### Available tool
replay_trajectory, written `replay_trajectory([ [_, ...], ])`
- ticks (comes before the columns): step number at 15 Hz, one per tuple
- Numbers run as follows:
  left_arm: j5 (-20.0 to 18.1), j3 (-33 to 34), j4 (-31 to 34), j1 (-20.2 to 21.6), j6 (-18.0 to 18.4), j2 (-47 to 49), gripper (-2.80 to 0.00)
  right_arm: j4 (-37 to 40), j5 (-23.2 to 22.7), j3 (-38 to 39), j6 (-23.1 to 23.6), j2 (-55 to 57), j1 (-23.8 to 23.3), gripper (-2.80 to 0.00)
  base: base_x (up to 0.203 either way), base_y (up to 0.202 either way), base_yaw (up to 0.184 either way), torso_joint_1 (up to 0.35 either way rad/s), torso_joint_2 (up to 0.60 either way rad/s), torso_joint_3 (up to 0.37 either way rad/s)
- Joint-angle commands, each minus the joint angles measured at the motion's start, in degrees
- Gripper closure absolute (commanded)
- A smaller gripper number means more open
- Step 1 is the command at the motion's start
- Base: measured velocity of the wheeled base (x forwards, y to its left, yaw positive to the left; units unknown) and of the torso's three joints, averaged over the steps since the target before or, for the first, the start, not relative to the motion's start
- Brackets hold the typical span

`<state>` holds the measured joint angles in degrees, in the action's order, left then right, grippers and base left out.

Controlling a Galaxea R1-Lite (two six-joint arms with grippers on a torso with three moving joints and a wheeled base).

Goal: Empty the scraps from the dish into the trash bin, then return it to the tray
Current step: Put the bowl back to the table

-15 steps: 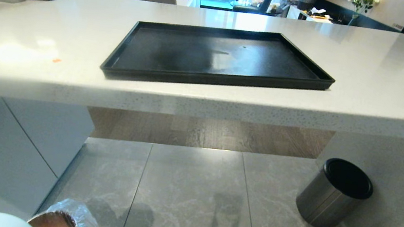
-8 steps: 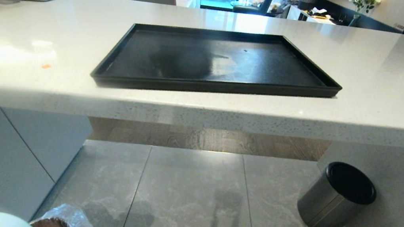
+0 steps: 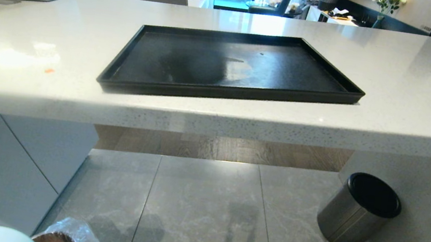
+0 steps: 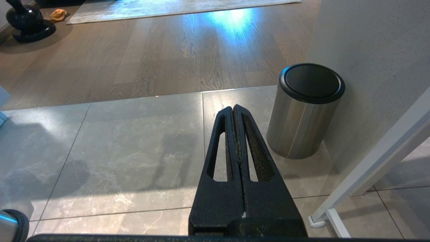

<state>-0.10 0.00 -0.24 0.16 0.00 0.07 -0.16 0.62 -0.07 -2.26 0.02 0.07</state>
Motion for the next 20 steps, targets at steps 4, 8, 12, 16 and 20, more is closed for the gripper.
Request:
replay_trajectory([
  [4, 0.01, 0.00, -0.02, 0.02, 0.00, 0.01, 0.00, -0.02, -0.01, 0.05, -0.03, -0.02, 0.01, 0.00, 0.000, 0.000, 0.000, 0.000, 0.00, 0.000],
  [8, 0.01, 0.00, -0.02, 0.02, 0.00, 0.01, 0.00, -0.02, -0.01, 0.07, 0.06, -0.02, 0.01, 0.00, 0.000, 0.000, 0.000, 0.000, 0.00, 0.000],
  [12, 0.01, 0.00, -0.02, 0.02, 0.00, 0.01, 0.00, -0.02, -0.09, 0.00, 0.41, -0.02, 0.01, 0.00, 0.000, 0.000, 0.000, -0.027, -0.23, -0.254],
  [16, 0.01, 0.00, -0.02, 0.02, 0.00, 0.01, 0.00, -0.02, -0.09, 0.07, 0.41, -0.02, 0.01, 0.00, 0.000, 0.000, 0.000, -0.001, -0.41, -0.412],
  [20, 0.01, 0.00, -0.02, 0.02, 0.00, 0.01, 0.00, -0.02, -0.09, 0.07, 0.41, -0.02, 0.01, 0.00, 0.000, 0.000, 0.000, 0.048, -0.45, -0.391],
])
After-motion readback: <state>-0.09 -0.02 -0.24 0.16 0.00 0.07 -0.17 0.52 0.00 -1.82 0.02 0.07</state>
